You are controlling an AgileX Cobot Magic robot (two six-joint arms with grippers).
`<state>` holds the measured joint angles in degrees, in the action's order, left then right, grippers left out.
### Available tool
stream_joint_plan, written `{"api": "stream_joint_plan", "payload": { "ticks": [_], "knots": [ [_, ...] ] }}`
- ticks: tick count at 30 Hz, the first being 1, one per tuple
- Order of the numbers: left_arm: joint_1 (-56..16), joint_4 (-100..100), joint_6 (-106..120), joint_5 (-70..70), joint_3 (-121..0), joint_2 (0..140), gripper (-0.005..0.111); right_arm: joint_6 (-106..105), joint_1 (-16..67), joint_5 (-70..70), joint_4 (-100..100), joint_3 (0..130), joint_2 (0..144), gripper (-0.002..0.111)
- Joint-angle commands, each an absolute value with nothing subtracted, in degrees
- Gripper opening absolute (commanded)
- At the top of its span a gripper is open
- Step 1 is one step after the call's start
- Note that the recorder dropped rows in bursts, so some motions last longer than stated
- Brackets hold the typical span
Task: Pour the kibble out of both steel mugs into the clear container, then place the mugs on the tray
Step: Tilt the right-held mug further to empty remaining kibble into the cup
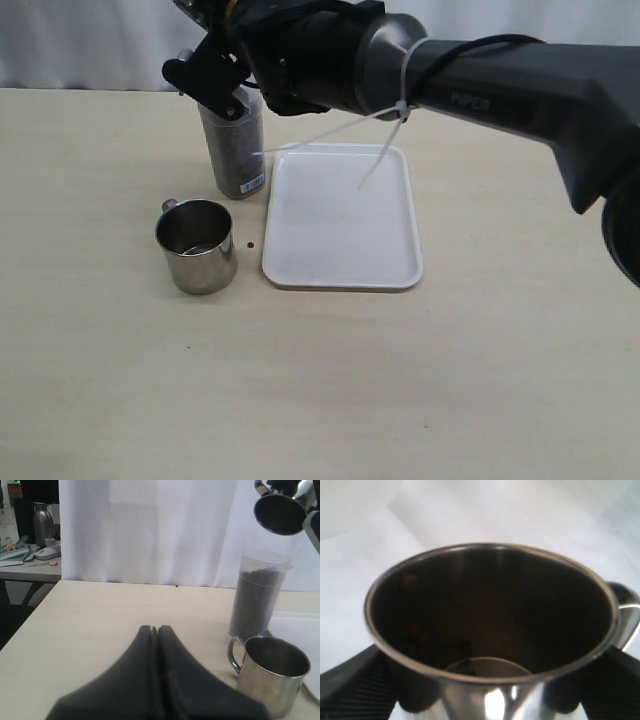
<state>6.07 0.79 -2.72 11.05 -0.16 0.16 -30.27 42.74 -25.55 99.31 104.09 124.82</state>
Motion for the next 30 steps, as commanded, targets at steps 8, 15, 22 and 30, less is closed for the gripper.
{"api": "stream_joint_plan", "payload": {
  "ticks": [8, 15, 22, 30],
  "knots": [
    [5.84, 0.83, -2.77, 10.4, 0.0, 0.0, 0.0, -31.51, 43.23, -25.64, 99.95, 105.61, 124.15, 0.005],
    [5.84, 0.83, -2.77, 10.4, 0.0, 0.0, 0.0, -34.51, 43.49, -26.87, 99.95, 104.82, 124.15, 0.005],
    [5.84, 0.83, -2.77, 10.78, 0.0, 0.0, 0.0, -35.14, 43.49, -27.0, 99.95, 104.82, 124.15, 0.005],
    [5.84, 0.83, -2.77, 10.78, 0.0, 0.0, 0.0, -35.14, 43.49, -26.88, 97.16, 104.31, 124.15, 0.005]
  ]
}}
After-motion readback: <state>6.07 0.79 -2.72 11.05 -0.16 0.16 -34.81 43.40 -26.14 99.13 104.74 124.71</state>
